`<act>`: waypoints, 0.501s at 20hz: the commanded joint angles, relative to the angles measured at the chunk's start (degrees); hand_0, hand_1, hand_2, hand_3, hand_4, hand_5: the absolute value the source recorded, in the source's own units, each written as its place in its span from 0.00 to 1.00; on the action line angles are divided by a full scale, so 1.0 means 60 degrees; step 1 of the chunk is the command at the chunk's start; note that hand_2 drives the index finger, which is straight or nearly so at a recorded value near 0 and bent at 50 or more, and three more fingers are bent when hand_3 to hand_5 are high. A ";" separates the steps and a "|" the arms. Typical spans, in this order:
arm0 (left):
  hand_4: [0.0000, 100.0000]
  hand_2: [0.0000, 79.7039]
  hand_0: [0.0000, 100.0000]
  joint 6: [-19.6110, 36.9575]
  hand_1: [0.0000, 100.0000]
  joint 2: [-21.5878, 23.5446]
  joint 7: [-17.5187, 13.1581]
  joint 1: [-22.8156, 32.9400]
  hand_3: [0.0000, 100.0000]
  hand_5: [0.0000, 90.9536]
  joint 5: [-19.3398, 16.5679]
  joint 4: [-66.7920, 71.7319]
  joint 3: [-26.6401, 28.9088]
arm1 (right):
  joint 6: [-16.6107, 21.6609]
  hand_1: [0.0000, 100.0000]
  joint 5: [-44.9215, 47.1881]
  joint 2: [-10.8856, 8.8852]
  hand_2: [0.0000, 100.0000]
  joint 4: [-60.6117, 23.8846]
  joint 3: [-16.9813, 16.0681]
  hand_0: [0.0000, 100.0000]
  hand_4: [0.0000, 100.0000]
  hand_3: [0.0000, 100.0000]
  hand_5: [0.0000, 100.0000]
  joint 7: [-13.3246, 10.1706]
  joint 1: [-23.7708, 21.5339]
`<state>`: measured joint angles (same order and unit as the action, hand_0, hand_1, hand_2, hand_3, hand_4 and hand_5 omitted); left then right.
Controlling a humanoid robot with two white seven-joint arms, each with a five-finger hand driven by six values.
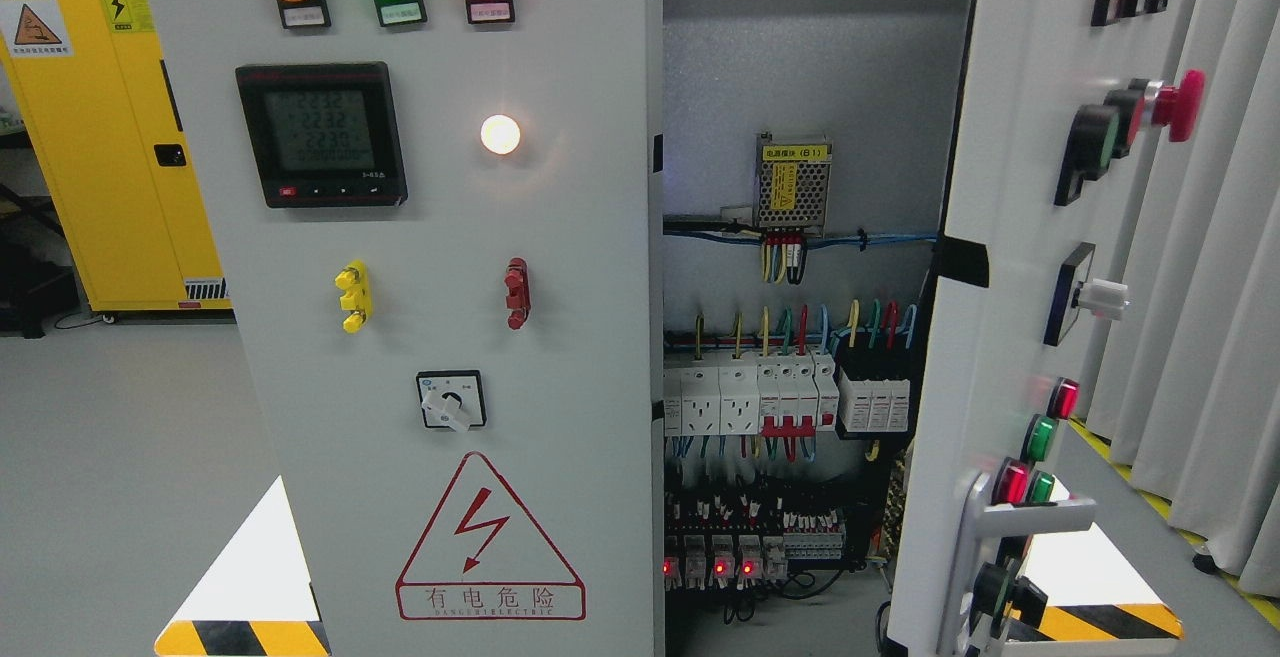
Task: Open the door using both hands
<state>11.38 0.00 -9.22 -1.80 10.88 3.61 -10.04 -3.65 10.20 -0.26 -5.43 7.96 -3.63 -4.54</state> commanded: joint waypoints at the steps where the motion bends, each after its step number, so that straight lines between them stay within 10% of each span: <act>1: 0.00 0.00 0.00 0.0036 0.00 0.0014 -0.0001 -0.0038 0.00 0.00 0.0002 -0.0015 -0.0011 | -0.0007 0.12 0.0000 -0.0234 0.00 -0.0004 -0.0023 0.20 0.00 0.00 0.00 0.0004 -0.0004; 10: 0.00 0.00 0.00 0.0095 0.00 0.0087 -0.0001 -0.0096 0.00 0.00 0.0031 -0.0175 0.0018 | -0.0007 0.12 0.0000 -0.0220 0.00 -0.0004 -0.0023 0.20 0.00 0.00 0.00 0.0004 0.0010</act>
<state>11.73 0.00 -9.23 -2.09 10.92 3.47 -10.06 -3.65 10.20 -0.11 -5.44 7.89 -3.62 -4.53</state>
